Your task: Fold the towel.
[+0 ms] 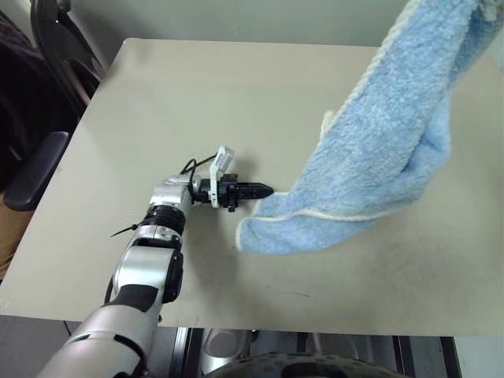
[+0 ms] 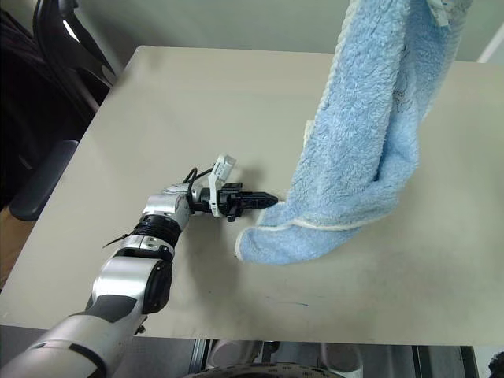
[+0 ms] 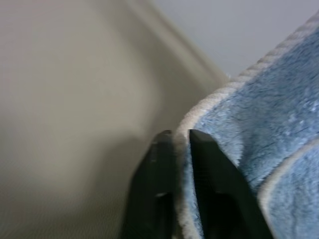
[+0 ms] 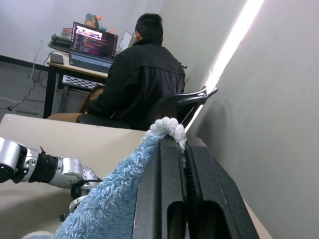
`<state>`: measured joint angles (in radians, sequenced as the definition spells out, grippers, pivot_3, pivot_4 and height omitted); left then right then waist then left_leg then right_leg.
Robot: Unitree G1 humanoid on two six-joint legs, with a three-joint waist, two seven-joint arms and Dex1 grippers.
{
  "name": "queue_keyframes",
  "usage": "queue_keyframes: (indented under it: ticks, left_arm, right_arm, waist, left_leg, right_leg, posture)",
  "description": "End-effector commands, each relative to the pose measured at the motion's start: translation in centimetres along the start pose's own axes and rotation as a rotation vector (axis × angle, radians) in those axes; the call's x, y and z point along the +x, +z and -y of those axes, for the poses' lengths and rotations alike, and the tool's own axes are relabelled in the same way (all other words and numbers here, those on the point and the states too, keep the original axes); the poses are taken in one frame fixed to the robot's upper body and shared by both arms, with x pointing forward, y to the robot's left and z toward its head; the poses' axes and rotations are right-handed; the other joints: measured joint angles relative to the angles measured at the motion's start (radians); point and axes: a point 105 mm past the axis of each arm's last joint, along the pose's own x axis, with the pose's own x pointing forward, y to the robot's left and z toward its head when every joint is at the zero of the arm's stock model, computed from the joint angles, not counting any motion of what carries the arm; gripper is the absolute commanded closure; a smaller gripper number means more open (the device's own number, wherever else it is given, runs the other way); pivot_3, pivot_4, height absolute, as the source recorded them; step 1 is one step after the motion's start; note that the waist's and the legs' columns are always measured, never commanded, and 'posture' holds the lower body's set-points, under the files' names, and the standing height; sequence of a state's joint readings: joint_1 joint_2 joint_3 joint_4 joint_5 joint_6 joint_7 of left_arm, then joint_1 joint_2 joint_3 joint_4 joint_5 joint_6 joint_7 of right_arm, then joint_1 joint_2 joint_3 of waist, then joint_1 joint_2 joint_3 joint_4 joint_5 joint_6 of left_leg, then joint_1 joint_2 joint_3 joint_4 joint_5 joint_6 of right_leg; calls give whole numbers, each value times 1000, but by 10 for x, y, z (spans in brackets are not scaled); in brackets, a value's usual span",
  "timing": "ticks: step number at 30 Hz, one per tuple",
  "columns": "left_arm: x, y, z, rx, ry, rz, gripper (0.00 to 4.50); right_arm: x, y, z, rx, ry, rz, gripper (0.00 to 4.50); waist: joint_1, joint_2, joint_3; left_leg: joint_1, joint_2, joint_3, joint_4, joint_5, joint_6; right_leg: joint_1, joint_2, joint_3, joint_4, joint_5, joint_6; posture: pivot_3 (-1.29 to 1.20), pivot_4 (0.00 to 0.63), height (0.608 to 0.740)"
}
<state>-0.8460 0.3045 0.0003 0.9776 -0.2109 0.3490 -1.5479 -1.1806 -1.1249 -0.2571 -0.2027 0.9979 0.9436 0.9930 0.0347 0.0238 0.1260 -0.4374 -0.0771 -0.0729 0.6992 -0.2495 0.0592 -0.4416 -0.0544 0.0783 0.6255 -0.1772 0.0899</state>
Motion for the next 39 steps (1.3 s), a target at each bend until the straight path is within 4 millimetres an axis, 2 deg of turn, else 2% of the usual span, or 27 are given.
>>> queue_keyframes:
  ticks: [1,7,13,21,24,28,31,34,37,39]
  left_arm:
    - [-4,-3,3,-19,-22,13,4451]
    - [-16,19,0,-26,11,108,4451]
    - [-39,48,-5,-13,91,237,4451]
    - [-75,63,-3,34,177,281,4451]
    - [-95,78,-5,87,262,335,4451]
    - [-120,109,-8,177,399,427,4451]
    - [-136,137,-8,250,499,512,4451]
    - [-144,154,-8,298,556,558,4451]
    - [-151,181,-7,386,666,610,4451]
    - [-153,191,-8,425,728,613,4451]
  right_arm:
    - [-6,11,-2,-57,-19,19,4500]
    - [-7,9,0,-53,-27,20,4500]
    - [-7,8,3,-53,-47,31,4500]
    - [-9,0,13,-49,-103,20,4500]
    - [-15,-16,18,-18,-154,-13,4500]
    - [-23,-43,24,22,-216,-76,4500]
    - [-29,-72,31,40,-267,-150,4500]
    - [-31,-88,32,51,-280,-182,4500]
    - [-39,-118,45,74,-355,-232,4500]
    - [-42,-134,55,67,-409,-260,4500]
  waist:
    - [-3,0,0]
    - [-9,0,0]
    - [-9,0,1]
    - [-10,0,1]
    - [-10,-1,1]
    - [-8,-2,2]
    - [-7,-2,2]
    - [-9,-2,2]
    - [-11,-2,3]
    - [-13,-3,3]
  left_leg:
    - [0,0,0,0,0,0]
    - [0,0,0,0,0,0]
    - [-1,0,0,0,0,0]
    - [-2,0,0,0,0,0]
    - [-2,0,0,0,0,0]
    - [-3,0,0,1,0,-1]
    - [-3,0,-1,1,0,-1]
    - [-3,0,0,0,0,-1]
    - [-3,0,0,0,0,-1]
    - [-3,1,0,0,0,-1]
  right_leg:
    - [0,0,0,0,0,0]
    - [-1,0,0,0,0,0]
    - [-2,0,0,0,0,0]
    - [-3,0,0,0,0,0]
    - [-2,1,0,0,0,0]
    - [-3,0,0,0,0,0]
    - [-3,0,-1,0,0,0]
    - [-3,0,0,0,1,0]
    - [-4,0,0,-1,1,0]
    - [-3,1,0,-1,1,0]
  posture:
    - [0,150,733]
    - [0,150,733]
    - [0,150,733]
    - [0,150,733]
    - [0,150,733]
    - [0,150,733]
    - [0,150,733]
    - [0,150,733]
    - [0,150,733]
    - [0,150,733]
